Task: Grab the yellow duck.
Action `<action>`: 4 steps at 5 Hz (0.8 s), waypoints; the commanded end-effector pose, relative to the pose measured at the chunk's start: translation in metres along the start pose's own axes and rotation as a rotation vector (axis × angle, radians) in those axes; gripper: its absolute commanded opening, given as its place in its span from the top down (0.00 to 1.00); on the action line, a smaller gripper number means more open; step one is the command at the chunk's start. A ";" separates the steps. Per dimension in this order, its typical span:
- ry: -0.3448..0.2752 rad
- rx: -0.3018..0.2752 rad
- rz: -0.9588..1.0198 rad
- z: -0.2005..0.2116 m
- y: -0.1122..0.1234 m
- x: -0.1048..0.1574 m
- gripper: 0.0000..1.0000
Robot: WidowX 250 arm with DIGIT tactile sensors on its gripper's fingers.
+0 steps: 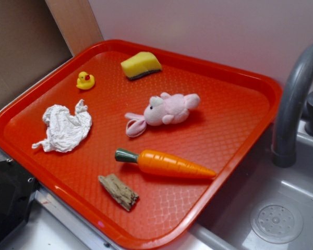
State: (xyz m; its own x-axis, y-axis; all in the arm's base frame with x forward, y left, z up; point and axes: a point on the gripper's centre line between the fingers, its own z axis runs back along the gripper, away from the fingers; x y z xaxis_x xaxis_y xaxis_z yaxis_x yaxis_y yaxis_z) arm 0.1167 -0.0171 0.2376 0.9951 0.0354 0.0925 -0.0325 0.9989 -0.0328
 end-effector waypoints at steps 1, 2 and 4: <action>0.000 0.000 0.000 0.000 0.000 0.000 0.00; -0.082 0.067 -0.158 -0.010 0.005 0.039 0.00; -0.089 0.192 -0.340 -0.031 0.034 0.093 0.00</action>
State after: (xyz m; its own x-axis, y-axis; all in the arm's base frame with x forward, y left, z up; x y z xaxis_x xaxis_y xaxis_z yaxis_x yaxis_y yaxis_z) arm 0.2048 0.0176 0.2023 0.9456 -0.3068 0.1084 0.2843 0.9411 0.1831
